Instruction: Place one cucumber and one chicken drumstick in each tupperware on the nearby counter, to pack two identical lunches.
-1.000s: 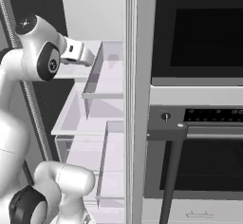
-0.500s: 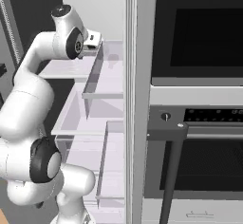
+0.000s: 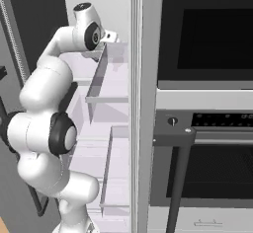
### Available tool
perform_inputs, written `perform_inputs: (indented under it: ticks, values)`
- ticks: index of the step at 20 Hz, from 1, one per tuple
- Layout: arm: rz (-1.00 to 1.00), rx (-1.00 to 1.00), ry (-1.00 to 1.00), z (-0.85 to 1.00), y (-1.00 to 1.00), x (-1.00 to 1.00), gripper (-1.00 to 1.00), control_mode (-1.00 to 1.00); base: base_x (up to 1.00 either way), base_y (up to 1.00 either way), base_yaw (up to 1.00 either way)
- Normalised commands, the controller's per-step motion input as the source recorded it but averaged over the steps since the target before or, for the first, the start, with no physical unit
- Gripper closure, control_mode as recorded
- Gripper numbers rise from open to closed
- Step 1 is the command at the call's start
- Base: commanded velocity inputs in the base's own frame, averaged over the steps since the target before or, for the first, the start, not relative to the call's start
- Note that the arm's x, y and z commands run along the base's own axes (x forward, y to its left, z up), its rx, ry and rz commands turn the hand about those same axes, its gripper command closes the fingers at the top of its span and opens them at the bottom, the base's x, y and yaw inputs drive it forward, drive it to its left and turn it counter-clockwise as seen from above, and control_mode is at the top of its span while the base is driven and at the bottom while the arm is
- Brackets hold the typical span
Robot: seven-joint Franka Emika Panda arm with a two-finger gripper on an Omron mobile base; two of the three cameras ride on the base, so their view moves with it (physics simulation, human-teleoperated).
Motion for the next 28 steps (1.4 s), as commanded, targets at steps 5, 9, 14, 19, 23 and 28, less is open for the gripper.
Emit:
perform_inputs:
  ticks: [5,9,14,19,23,28]
  values:
    - [0.0,0.0,0.02,-0.24,-0.36,0.56,-1.0,-1.0,0.0,0.0,0.0]
    - [0.0,0.0,0.02,-0.13,-0.16,0.32,-1.0,-1.0,0.0,0.0,0.0]
    - [0.0,0.0,0.0,-0.28,-0.22,0.37,-1.0,-1.0,0.0,0.0,0.0]
    - [0.0,0.0,0.0,-0.33,-0.39,-0.02,-1.0,-1.0,0.0,0.0,0.0]
    - [0.0,0.02,-0.01,-0.06,-0.31,-0.04,-1.0,-1.0,0.0,0.0,0.0]
    - [0.0,0.02,-0.04,0.0,-0.2,-0.2,-1.0,-1.0,0.0,0.0,0.0]
